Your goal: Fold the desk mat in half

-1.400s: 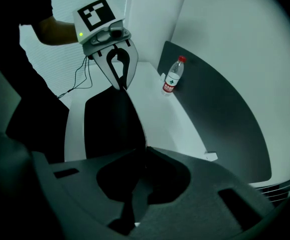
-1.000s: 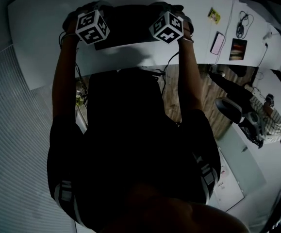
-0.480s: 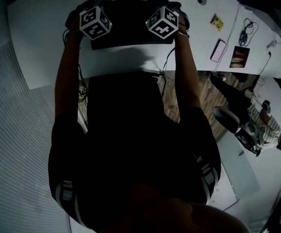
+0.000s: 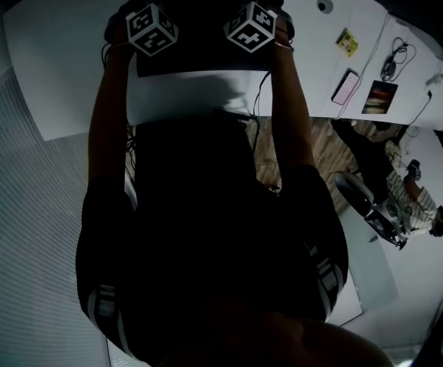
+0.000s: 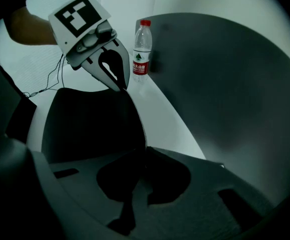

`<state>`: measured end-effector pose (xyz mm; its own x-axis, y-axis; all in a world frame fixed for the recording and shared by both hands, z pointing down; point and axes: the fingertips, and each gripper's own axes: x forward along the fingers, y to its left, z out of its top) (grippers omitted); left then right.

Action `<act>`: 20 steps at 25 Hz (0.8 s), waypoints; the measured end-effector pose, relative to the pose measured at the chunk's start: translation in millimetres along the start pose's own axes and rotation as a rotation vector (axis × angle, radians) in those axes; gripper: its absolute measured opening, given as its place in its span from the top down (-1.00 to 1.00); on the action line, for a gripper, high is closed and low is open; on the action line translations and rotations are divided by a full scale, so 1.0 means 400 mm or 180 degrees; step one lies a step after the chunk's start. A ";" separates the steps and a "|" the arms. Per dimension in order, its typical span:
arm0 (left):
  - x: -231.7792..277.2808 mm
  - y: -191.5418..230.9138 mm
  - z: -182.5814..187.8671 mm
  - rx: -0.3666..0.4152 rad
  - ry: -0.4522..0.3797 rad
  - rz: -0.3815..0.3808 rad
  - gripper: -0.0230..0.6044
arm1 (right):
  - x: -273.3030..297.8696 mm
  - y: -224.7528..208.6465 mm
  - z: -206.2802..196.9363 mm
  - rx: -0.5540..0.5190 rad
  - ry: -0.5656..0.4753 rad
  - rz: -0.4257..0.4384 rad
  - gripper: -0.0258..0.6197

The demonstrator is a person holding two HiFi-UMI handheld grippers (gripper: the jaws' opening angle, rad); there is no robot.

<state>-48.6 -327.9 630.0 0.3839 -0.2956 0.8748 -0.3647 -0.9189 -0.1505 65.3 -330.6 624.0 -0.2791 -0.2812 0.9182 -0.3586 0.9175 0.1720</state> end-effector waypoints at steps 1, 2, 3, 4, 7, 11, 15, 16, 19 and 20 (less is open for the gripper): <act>0.009 0.006 -0.003 -0.0006 0.0026 0.0009 0.88 | 0.013 -0.005 0.001 0.0004 -0.0014 0.0013 0.90; 0.016 0.010 -0.006 -0.0013 0.0045 0.0015 0.88 | 0.024 -0.009 -0.001 0.0014 -0.0017 0.0025 0.90; 0.023 0.014 -0.008 -0.0024 0.0058 0.0021 0.88 | 0.034 -0.014 -0.003 0.0026 -0.0016 0.0033 0.90; 0.030 0.018 -0.011 -0.0041 0.0068 0.0026 0.88 | 0.043 -0.019 -0.005 0.0034 -0.0020 0.0038 0.90; 0.041 0.024 -0.024 -0.0091 0.0101 0.0042 0.88 | 0.064 -0.022 0.001 0.0039 -0.0066 0.0065 0.90; 0.040 0.036 -0.046 -0.0129 0.0148 0.0080 0.88 | 0.087 -0.028 0.022 0.0020 -0.0127 0.0072 0.90; 0.061 0.039 -0.070 -0.0186 0.0210 0.0063 0.88 | 0.117 -0.025 0.029 -0.0012 -0.0104 0.0102 0.90; 0.068 0.039 -0.072 -0.0195 0.0220 0.0062 0.88 | 0.122 -0.026 0.026 -0.0011 -0.0096 0.0097 0.90; 0.084 0.039 -0.076 -0.0214 0.0257 0.0091 0.88 | 0.133 -0.026 0.020 0.0010 -0.0086 0.0075 0.90; 0.087 0.040 -0.077 -0.0216 0.0271 0.0120 0.88 | 0.136 -0.026 0.020 0.0000 -0.0079 0.0059 0.90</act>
<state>-67.4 -344.9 672.4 0.2966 -0.3037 0.9054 -0.4351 -0.8869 -0.1549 46.7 -357.6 669.4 -0.3078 -0.2710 0.9120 -0.3533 0.9226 0.1550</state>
